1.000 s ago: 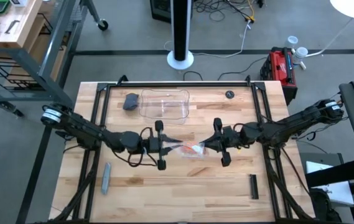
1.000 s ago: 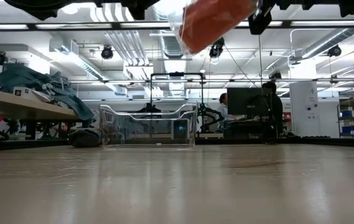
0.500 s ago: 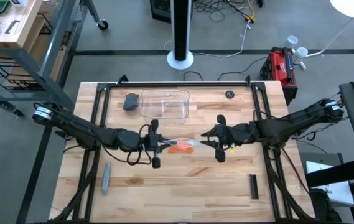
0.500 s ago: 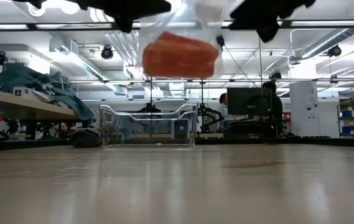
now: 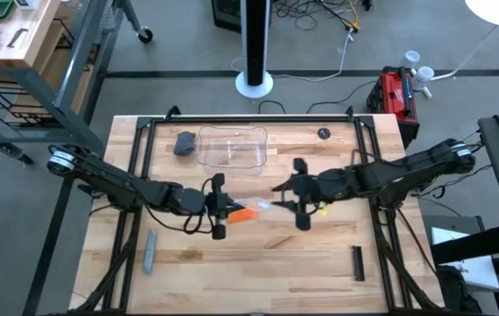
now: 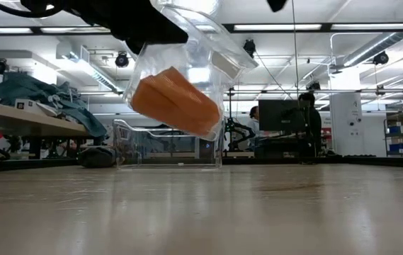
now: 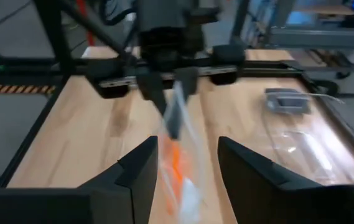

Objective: Roll bandage
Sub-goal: Put the zip bag into the transparent bin

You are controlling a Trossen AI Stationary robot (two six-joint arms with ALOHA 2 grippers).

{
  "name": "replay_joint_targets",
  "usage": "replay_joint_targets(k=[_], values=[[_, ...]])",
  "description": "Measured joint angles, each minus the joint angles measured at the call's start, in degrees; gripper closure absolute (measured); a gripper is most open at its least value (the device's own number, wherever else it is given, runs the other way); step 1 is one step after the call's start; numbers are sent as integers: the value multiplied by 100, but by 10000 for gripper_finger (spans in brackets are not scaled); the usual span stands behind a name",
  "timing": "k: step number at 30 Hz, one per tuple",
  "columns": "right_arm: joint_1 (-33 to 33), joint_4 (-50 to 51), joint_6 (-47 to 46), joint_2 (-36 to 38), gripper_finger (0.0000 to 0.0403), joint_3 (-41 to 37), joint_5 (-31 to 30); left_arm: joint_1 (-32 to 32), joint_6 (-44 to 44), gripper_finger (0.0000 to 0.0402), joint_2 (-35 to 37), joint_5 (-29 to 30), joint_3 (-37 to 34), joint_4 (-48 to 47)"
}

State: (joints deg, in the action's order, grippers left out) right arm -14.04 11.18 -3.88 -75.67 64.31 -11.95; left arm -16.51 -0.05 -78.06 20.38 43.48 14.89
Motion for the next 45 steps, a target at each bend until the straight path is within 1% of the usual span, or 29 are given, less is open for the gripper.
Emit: replay_joint_targets(k=[5,12,16,24,26,29,33,37,41,43,45], values=[[17,130,183,-928,239,746,336,-35,132,401,-26,-4,-2,-4],[125,868,288,-1739,238,1704,294,-109,278,401,-66,-40,-13,9],[238,1040,242,-1977,233,1953,295,-149,393,401,-64,-44,-11,12],[317,997,201,-2057,235,1976,359,-158,525,401,-63,-44,-11,213],[321,996,199,-2068,241,1976,499,-165,559,401,-63,-44,-11,269],[322,961,212,-2080,257,1976,652,-186,590,401,-63,-44,-11,291],[322,955,237,-2081,292,1976,717,-188,620,401,-63,-45,-11,294],[328,956,249,-2080,335,1976,763,-188,623,401,-62,-45,-11,292],[328,956,345,-2079,387,1976,812,-188,641,401,-61,-44,-11,273],[326,958,386,-2079,397,1974,810,-188,589,401,-61,-44,-11,257],[321,962,390,-2079,398,1974,780,-188,302,401,-63,-24,-11,262]])
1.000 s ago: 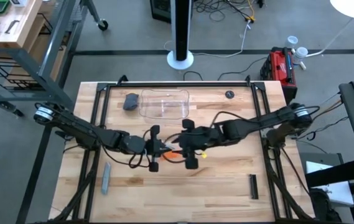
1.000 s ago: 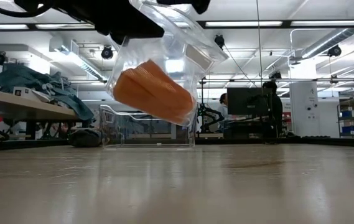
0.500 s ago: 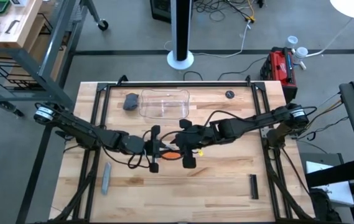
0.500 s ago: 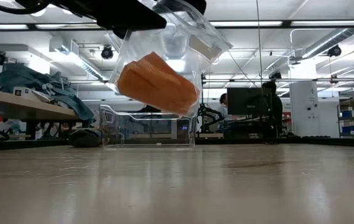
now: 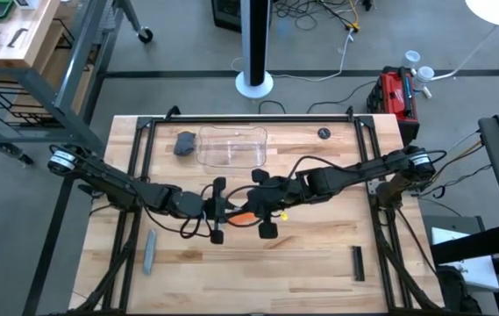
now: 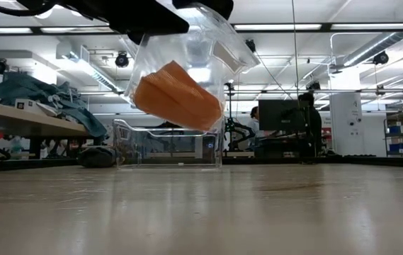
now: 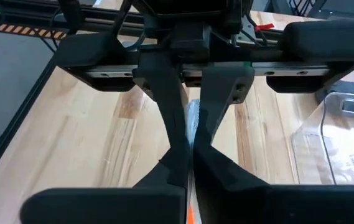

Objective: Roll bandage
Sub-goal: Put the zip bag into the transparent bin

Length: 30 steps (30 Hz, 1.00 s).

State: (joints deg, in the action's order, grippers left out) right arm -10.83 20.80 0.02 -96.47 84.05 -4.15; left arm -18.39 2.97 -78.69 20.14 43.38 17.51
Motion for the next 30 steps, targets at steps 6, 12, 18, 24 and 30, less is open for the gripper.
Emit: replay_joint_targets(k=[6,12,18,24,30], values=[[-2,86,61,2,401,0,-65,0,-469,375,2,-627,0,3],[-2,385,31,46,402,-2,-344,1,-700,302,8,-659,0,0],[-16,626,-25,46,402,-77,-524,0,-692,220,37,-664,0,-9],[-89,1024,-44,46,403,-98,-720,0,-773,187,37,-411,0,-111],[-224,1198,-130,46,403,-103,-939,11,-864,201,37,79,0,-177]])
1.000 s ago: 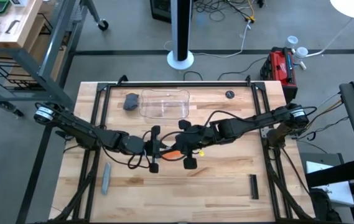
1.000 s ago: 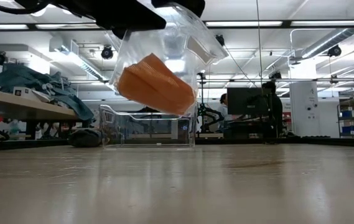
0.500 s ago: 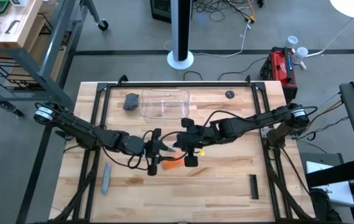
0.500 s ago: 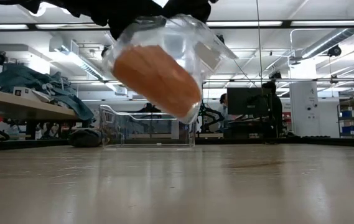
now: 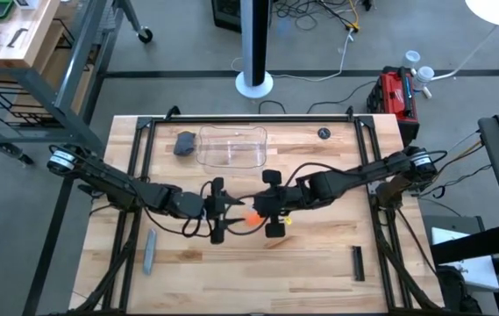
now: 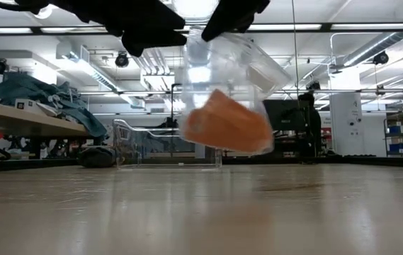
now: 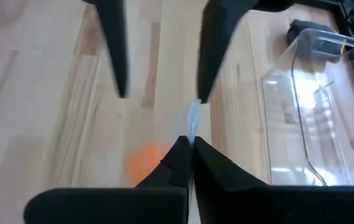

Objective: Roll bandage
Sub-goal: Put the zip bag into the transparent bin

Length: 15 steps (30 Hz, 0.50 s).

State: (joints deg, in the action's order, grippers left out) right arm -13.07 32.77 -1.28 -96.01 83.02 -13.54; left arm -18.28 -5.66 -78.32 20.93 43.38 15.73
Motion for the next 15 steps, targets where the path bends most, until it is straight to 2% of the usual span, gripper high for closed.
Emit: replay_joint_targets(k=[6,15], values=[[-18,-247,-16,0,403,-2,-5,32,191,224,-45,17,0,568],[-29,-472,-11,0,403,-2,-7,155,213,253,-289,19,0,609]])
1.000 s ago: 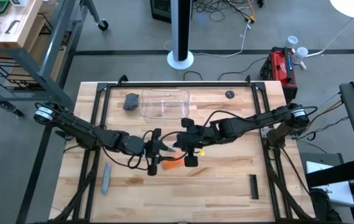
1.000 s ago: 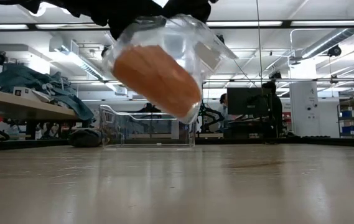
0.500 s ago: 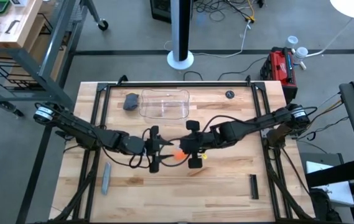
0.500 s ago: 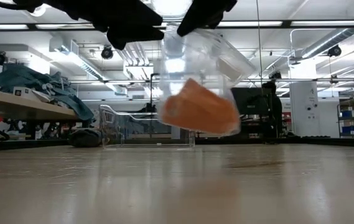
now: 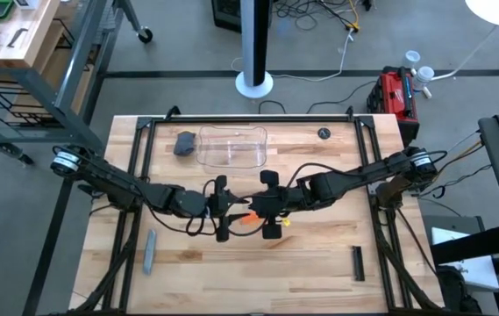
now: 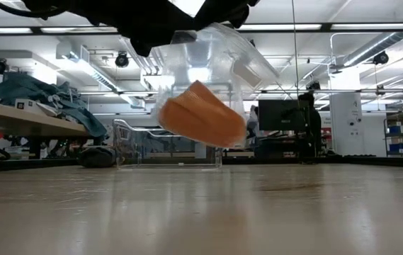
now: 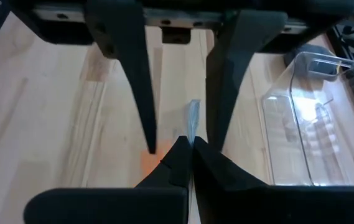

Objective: Roll bandage
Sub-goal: Put the zip bag into the transparent bin

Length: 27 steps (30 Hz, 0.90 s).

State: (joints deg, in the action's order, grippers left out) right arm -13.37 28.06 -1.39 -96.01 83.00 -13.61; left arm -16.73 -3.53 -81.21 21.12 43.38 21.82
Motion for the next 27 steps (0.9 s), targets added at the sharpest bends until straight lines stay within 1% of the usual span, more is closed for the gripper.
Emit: replay_joint_targets(k=[3,5,7,8,10,13,17,20,24,27], values=[[0,-4,0,0,403,0,4,8,222,280,-2,-3,0,149],[0,-7,-17,0,403,0,27,-18,470,318,0,-8,0,178],[0,-2,-165,0,399,0,79,-25,585,371,-1,-12,0,121],[0,19,-190,0,393,0,147,-25,591,384,0,-33,0,87],[7,35,-258,0,378,0,351,-26,614,387,0,-52,0,33],[5,94,-352,0,348,0,457,-56,808,397,0,40,0,-51],[-2,255,-414,0,310,0,487,-112,1034,400,-2,51,0,-100],[0,321,-484,0,290,0,501,-113,1060,401,0,51,-2,-108],[0,316,-556,0,281,0,498,-126,1154,401,0,58,0,-135],[5,319,-566,0,300,0,496,-136,1186,401,0,55,0,-139]])
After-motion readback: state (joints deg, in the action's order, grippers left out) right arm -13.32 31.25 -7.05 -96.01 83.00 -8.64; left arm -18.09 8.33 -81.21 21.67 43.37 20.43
